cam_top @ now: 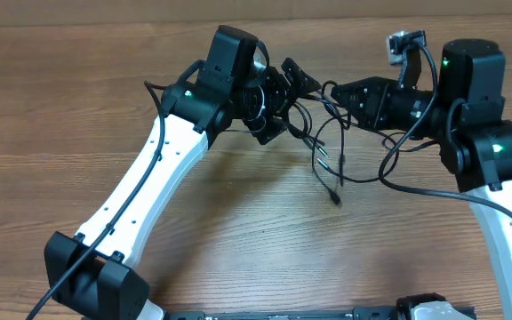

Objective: Untangle cables

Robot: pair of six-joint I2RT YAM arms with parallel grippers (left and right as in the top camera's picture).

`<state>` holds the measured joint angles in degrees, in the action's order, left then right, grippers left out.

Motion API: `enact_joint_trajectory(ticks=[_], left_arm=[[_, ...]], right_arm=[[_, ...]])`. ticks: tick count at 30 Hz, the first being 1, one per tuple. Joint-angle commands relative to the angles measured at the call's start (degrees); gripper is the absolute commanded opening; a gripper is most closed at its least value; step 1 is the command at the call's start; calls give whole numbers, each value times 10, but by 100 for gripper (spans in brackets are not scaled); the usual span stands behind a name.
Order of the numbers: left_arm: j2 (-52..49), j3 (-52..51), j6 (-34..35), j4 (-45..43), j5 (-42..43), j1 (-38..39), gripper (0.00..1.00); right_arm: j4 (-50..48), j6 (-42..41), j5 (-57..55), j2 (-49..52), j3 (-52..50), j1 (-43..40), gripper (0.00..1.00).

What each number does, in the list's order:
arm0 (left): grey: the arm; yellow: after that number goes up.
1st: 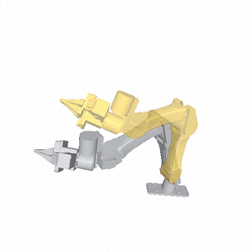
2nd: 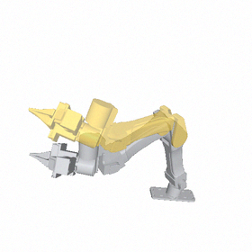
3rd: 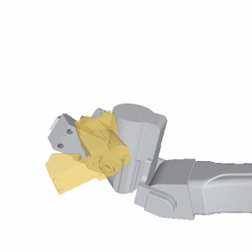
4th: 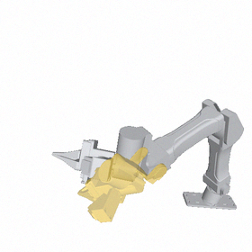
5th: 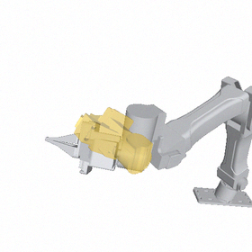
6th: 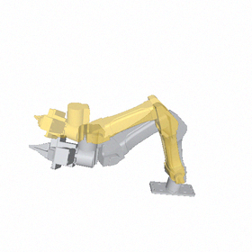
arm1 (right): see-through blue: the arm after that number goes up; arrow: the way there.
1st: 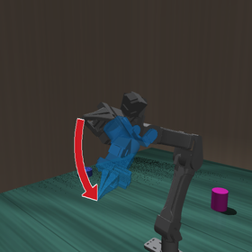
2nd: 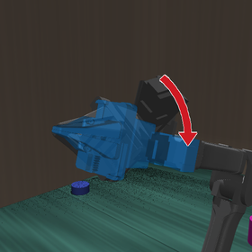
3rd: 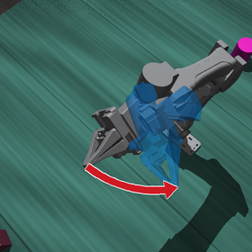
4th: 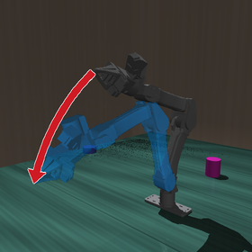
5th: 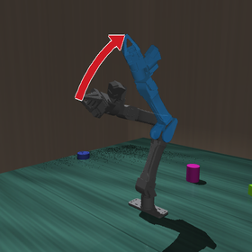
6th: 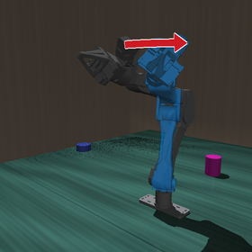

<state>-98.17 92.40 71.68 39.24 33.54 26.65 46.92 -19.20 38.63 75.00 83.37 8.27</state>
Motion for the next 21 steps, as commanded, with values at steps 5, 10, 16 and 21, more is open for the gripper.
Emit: enact_joint_trajectory(ticks=[5,10,16,21], left_arm=[[0,3,3,0,-23,0,100],[0,3,-2,21,-57,-1,41],[0,3,-73,54,-105,-13,4],[0,3,-179,56,-115,-19,4]], right_arm=[[-26,11,157,-25,15,-1,4],[-4,32,157,-26,15,-1,4],[75,60,43,-26,15,-1,4],[131,63,-53,-26,15,-1,4]])
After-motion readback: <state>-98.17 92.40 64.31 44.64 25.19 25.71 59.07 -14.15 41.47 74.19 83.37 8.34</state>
